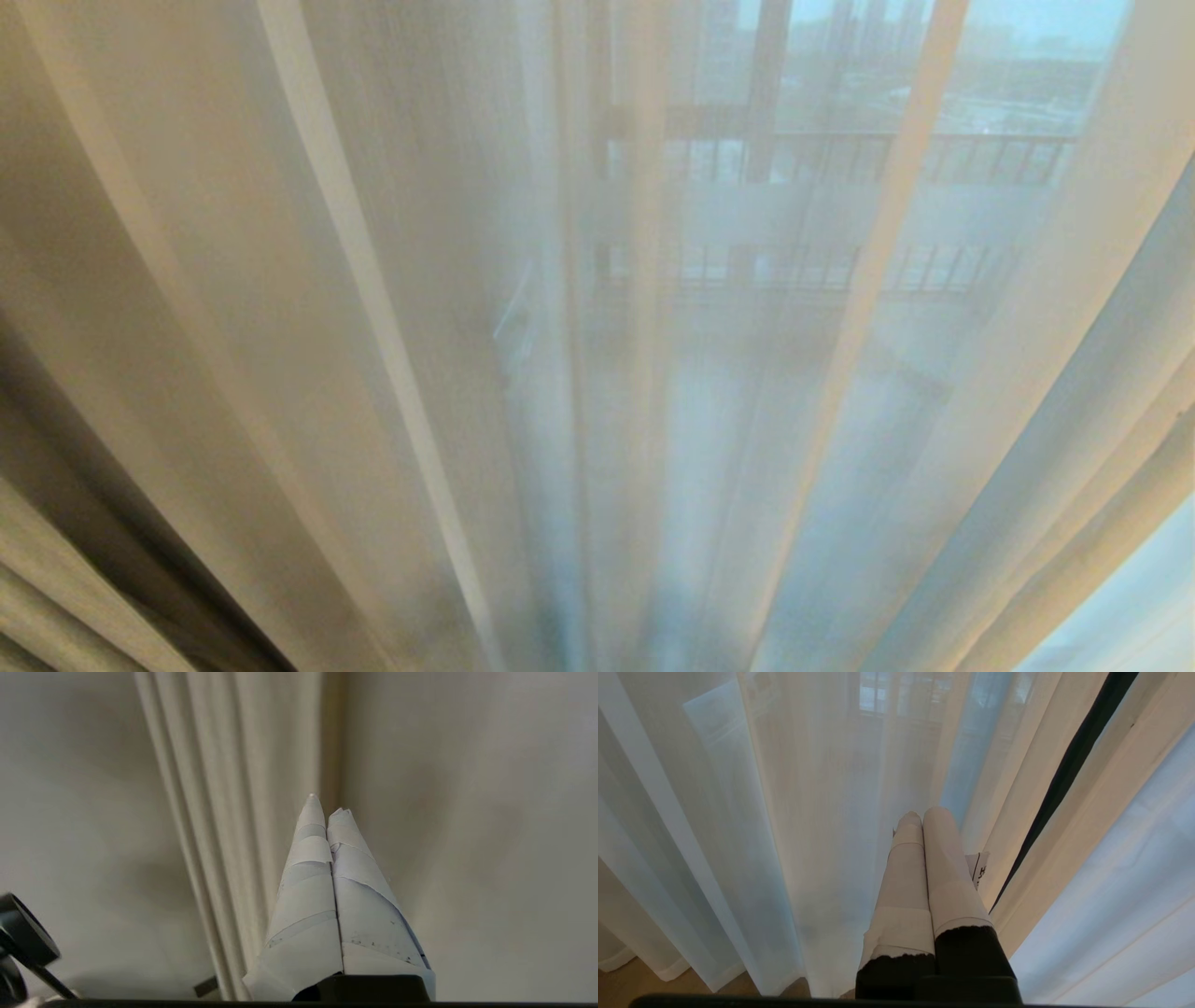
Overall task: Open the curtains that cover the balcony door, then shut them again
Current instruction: Close the outer curtains on both sides
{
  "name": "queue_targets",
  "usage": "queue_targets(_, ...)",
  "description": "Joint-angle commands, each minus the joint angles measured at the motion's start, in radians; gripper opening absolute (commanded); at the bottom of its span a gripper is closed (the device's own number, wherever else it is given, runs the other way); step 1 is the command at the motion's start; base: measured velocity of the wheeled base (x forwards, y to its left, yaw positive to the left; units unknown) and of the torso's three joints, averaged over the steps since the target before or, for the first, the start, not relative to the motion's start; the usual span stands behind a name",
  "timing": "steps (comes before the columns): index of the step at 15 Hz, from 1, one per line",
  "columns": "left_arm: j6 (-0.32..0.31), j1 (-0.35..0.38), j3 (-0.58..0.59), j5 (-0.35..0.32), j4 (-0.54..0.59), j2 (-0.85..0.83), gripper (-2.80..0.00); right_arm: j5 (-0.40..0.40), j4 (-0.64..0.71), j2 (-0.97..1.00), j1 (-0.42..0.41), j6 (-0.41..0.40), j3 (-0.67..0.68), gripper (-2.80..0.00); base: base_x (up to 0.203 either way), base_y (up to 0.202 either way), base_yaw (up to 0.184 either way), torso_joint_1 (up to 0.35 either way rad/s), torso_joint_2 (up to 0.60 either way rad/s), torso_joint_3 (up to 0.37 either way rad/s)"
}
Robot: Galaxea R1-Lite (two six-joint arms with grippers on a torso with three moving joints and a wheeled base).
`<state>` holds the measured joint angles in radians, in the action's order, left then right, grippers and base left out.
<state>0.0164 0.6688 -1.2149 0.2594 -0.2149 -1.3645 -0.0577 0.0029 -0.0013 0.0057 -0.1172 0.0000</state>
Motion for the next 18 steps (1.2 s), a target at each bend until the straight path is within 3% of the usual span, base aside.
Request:
queue_targets(1, 0.0, 0.085, -0.058, -0.057, -0.004, -0.087, -2.8, -0.001, 0.0, 0.001, 0.0, -0.001, 0.0, -2.8, 0.0, 0.0, 0.0, 0.0, 0.0, 0.0)
queue_targets(5, 0.004, 0.133, -0.094, -0.08, -0.019, -0.142, -2.8, -0.001, 0.0, 0.001, 0.0, -0.001, 0.0, -2.8, 0.0, 0.0, 0.0, 0.0, 0.0, 0.0)
queue_targets(6, 0.002, 0.149, -0.095, -0.081, -0.022, -0.147, 0.0, -0.001, 0.0, 0.001, 0.0, -0.001, 0.0, -2.8, 0.0, 0.0, 0.0, 0.0, 0.0, 0.0)
queue_targets(18, 0.005, 0.209, -0.179, -0.082, -0.071, -0.294, 0.0, -0.001, 0.0, 0.001, 0.0, -0.001, 0.0, -2.8, 0.0, 0.0, 0.0, 0.0, 0.0, 0.0)
